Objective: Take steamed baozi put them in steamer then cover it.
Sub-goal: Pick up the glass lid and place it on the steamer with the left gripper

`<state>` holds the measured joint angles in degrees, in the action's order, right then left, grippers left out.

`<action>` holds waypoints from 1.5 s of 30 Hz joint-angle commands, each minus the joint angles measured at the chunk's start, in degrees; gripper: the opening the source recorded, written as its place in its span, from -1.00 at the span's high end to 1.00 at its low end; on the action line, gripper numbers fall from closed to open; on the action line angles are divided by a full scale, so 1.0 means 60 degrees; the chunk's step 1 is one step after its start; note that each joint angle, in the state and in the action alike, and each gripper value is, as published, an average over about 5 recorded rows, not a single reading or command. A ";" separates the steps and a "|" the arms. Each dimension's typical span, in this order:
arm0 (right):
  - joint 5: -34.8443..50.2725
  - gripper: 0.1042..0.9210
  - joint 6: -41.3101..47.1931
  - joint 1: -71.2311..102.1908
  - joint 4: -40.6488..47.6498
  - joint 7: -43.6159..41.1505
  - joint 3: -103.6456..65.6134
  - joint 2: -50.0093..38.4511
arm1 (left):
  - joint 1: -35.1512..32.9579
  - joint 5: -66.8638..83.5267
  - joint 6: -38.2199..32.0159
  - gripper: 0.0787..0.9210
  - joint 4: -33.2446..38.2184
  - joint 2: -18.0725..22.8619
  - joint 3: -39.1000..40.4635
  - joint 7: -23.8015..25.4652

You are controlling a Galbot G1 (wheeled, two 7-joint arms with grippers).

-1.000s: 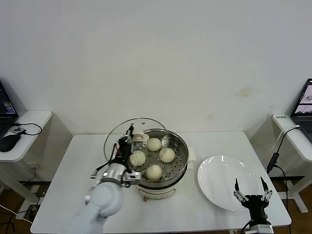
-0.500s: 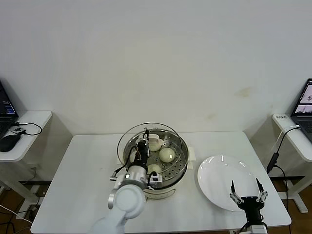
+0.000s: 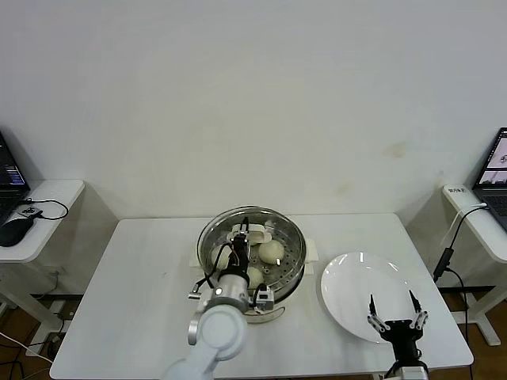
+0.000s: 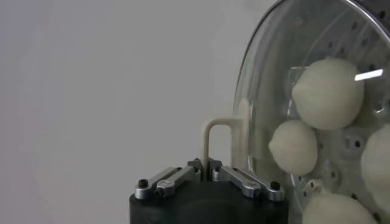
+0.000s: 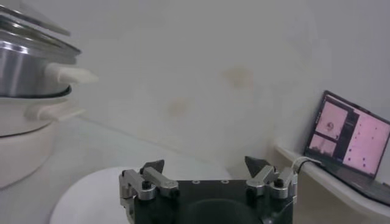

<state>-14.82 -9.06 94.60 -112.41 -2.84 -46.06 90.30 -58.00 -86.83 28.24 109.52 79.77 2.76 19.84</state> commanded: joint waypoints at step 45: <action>-0.0247 -0.76 -0.0068 0.0054 0.0026 -0.0009 0.0288 0.0016 | -0.0791 0.0339 -0.0115 0.04 0.0512 0.0237 -0.0174 -0.0637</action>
<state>-16.21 -9.48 94.85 -112.07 -2.91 -44.42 90.36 -59.85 -85.83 27.59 108.32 82.09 1.86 16.85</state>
